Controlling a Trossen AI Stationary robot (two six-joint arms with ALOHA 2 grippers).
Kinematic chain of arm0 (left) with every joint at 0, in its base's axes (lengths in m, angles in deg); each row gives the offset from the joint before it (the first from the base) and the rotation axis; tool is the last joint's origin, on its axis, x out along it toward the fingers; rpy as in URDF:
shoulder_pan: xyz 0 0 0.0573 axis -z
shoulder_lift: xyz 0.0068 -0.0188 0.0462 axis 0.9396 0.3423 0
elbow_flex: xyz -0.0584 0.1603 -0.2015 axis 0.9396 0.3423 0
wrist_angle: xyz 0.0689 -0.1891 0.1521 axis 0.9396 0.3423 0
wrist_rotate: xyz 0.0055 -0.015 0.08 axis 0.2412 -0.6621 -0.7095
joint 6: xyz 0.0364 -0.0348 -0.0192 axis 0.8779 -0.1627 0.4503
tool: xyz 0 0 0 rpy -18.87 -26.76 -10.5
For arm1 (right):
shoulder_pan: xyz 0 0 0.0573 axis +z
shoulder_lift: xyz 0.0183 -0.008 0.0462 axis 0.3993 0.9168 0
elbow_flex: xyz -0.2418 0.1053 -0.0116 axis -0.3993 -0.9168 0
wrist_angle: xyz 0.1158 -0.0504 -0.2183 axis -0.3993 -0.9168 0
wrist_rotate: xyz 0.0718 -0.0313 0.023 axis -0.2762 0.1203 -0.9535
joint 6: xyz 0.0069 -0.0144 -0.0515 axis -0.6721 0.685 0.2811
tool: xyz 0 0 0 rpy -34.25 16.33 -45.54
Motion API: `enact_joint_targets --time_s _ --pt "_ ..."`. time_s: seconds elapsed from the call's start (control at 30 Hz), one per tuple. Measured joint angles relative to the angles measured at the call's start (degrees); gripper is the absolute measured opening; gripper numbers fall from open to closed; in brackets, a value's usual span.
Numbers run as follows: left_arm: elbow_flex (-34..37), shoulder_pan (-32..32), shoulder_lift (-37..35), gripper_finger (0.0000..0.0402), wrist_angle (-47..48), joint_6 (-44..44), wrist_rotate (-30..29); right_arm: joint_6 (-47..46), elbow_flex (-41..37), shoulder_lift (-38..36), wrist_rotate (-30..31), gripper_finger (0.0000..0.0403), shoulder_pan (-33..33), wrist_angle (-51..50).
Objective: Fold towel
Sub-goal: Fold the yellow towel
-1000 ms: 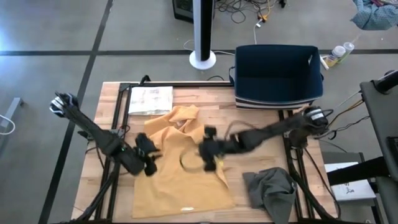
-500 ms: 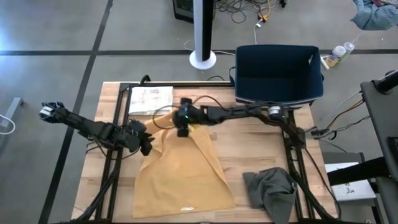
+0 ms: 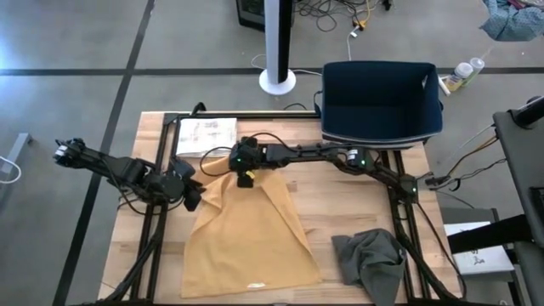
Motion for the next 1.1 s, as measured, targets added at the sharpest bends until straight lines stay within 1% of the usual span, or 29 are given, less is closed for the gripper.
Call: enact_joint_targets --time_s 0.17,0.27,0.33,0.4,0.5,0.6,0.63,0.67,0.77,0.87,0.93,1.0,1.03,1.1 --pt "-2.6 0.0 0.0 0.0114 4.1 -0.4 0.6 -2.1 -0.2 0.0 -1.8 0.0152 0.2 -4.0" --pt "-3.8 0.0 0.0 0.0114 5.5 -0.5 0.3 -2.3 -0.4 0.1 -0.3 0.0146 0.4 -3.6" --pt "-4.4 0.0 0.0 0.0114 5.6 -0.5 0.3 -2.4 -0.4 0.1 1.3 0.0140 0.4 -1.8" --pt "-4.7 0.0 0.0 0.0114 5.6 -0.5 0.2 -2.1 -0.4 0.1 1.6 0.0131 0.1 0.0" --pt "-5.5 0.0 0.2 0.0114 5.7 -0.9 0.2 -2.2 -0.5 0.1 1.6 0.0103 -0.2 0.5" --pt "-6.7 0.0 0.4 0.0114 6.4 -0.9 0.6 -2.9 -0.3 0.1 1.7 0.0050 -0.4 -0.2" --pt "-7.4 0.0 0.4 0.0114 7.1 -0.9 0.7 -3.1 0.4 0.0 1.8 0.0027 -0.5 -1.5" --pt "-8.2 0.0 0.4 0.0114 8.3 -0.9 0.8 -3.3 1.2 -0.2 2.2 0.0014 -0.5 -3.1" --pt "-10.9 0.0 -0.1 0.0114 11.6 -0.9 0.9 -3.4 6.0 -1.8 3.1 0.0009 -0.3 -8.7" --pt "-13.6 0.0 -0.3 0.0114 15.7 -0.9 1.4 -2.7 11.8 -6.2 2.4 0.0004 0.7 -14.6" --pt "-14.9 0.0 -0.3 0.0114 17.6 -0.9 1.4 -2.9 14.6 -11.0 -2.6 0.0004 1.6 -17.1" --pt "-15.5 -0.1 -0.6 0.0114 17.7 -0.9 1.4 -6.8 13.6 -16.9 -11.3 0.0003 2.3 -16.6" --pt "-15.6 -0.3 -0.8 0.0114 17.2 -0.8 1.4 -9.5 13.2 -19.0 -16.1 0.0002 2.6 -16.7" --pt "-15.4 -0.7 -0.6 0.0114 15.9 0.8 1.4 -14.0 12.6 -21.8 -23.3 0.0002 3.3 -17.1"
